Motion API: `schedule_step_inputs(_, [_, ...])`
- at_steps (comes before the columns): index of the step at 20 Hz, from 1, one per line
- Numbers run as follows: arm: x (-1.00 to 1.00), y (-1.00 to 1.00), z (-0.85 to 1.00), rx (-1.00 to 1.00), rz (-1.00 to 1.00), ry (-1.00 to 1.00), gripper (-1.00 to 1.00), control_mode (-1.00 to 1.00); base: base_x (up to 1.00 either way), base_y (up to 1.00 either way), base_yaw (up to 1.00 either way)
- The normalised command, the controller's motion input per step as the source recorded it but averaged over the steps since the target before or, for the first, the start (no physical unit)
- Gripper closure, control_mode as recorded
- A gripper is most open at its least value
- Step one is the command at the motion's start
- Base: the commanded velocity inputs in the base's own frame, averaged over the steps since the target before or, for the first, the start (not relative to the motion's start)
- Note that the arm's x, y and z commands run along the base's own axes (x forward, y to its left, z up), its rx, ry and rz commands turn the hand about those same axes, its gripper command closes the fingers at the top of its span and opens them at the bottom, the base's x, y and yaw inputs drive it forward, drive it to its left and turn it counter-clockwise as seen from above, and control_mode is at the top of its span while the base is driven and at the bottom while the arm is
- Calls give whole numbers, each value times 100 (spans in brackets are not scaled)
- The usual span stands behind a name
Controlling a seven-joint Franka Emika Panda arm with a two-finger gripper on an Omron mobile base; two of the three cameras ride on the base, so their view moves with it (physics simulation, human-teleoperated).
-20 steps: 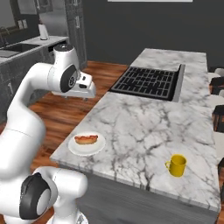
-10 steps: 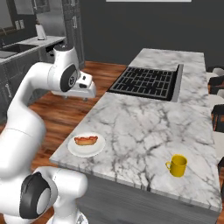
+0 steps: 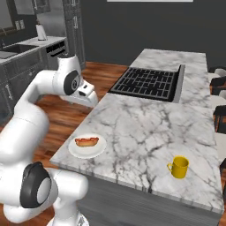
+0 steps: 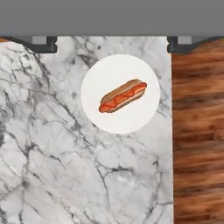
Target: Pick the hot dog from the counter and place it in the microwave.
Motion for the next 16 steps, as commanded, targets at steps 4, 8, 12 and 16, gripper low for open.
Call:
schedule_step_inputs(4, [7, 2, -24, 6, -50, 37, -100, -100, 0, 0, 0])
schedule_step_inputs(8, [-1, -19, -26, 15, -32, 33, -100, -100, 0, 0, 0])
schedule_step_inputs(12, [-13, -18, -48, 19, -20, 4, -100, -100, 0, 0, 0])
schedule_step_inputs(16, [-4, -3, -61, 8, -18, -7, -100, -100, 0, 0, 0])
